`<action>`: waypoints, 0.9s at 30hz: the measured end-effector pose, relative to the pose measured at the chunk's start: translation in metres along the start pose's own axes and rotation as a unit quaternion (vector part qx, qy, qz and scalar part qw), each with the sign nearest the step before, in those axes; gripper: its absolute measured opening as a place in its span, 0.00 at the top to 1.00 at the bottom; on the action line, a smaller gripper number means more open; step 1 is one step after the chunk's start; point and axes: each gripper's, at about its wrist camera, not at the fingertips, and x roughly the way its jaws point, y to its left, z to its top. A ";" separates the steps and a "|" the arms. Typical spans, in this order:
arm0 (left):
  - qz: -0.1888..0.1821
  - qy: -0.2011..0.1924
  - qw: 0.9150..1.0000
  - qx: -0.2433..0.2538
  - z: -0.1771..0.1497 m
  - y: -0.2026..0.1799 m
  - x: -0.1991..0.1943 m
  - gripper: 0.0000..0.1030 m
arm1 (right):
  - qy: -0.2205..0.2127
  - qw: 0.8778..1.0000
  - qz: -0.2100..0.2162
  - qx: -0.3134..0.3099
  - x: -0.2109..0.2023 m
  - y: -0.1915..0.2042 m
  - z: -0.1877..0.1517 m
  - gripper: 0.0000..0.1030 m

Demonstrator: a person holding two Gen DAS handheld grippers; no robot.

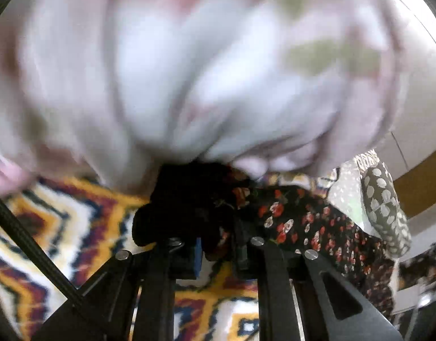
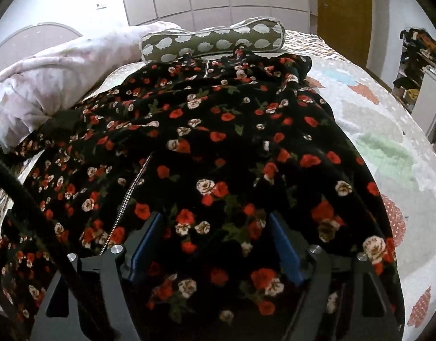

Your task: Fold large clothes

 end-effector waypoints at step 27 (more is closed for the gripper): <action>-0.313 0.190 0.865 0.343 -0.285 -0.406 -0.062 0.36 | -0.032 0.990 0.108 0.085 -0.007 -0.032 -0.004 0.19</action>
